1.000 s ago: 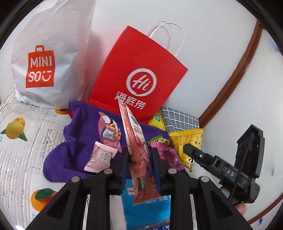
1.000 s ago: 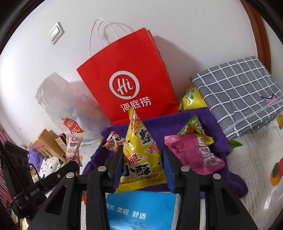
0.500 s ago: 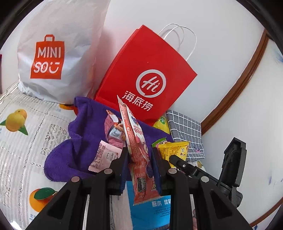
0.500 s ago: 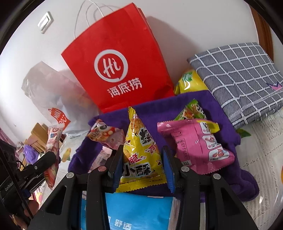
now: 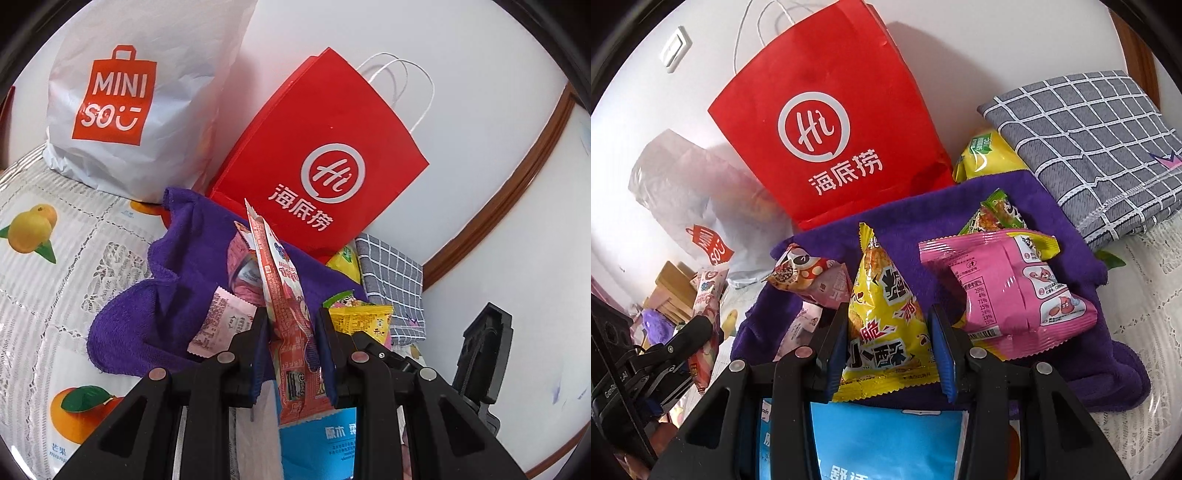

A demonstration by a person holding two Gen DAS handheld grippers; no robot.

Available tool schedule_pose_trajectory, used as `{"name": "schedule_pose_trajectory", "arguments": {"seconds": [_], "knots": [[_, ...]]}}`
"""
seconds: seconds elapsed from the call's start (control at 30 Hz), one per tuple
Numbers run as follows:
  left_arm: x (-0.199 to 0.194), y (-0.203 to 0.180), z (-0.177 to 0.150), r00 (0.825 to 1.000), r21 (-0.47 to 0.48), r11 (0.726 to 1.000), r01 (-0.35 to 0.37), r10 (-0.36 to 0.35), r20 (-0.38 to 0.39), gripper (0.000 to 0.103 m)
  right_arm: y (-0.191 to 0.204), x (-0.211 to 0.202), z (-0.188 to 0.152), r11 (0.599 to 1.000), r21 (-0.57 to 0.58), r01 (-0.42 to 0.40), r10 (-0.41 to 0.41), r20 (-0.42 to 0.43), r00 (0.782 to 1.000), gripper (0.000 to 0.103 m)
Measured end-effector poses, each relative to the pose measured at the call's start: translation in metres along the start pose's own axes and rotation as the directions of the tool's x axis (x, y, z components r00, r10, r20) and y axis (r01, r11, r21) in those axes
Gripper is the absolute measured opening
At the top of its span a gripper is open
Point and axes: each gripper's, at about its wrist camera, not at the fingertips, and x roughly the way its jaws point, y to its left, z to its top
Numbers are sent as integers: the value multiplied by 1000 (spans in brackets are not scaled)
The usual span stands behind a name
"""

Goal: Organize snacks
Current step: 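Lower both tools and open them to drop the snacks onto the towel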

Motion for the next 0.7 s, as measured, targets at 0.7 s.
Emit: {"name": "schedule_pose_trajectory", "arguments": {"seconds": [0.7], "knots": [[19, 21, 2, 999, -75, 996, -40, 38, -32, 24, -4, -22, 1, 999, 44, -16, 14, 46, 999, 50]]}}
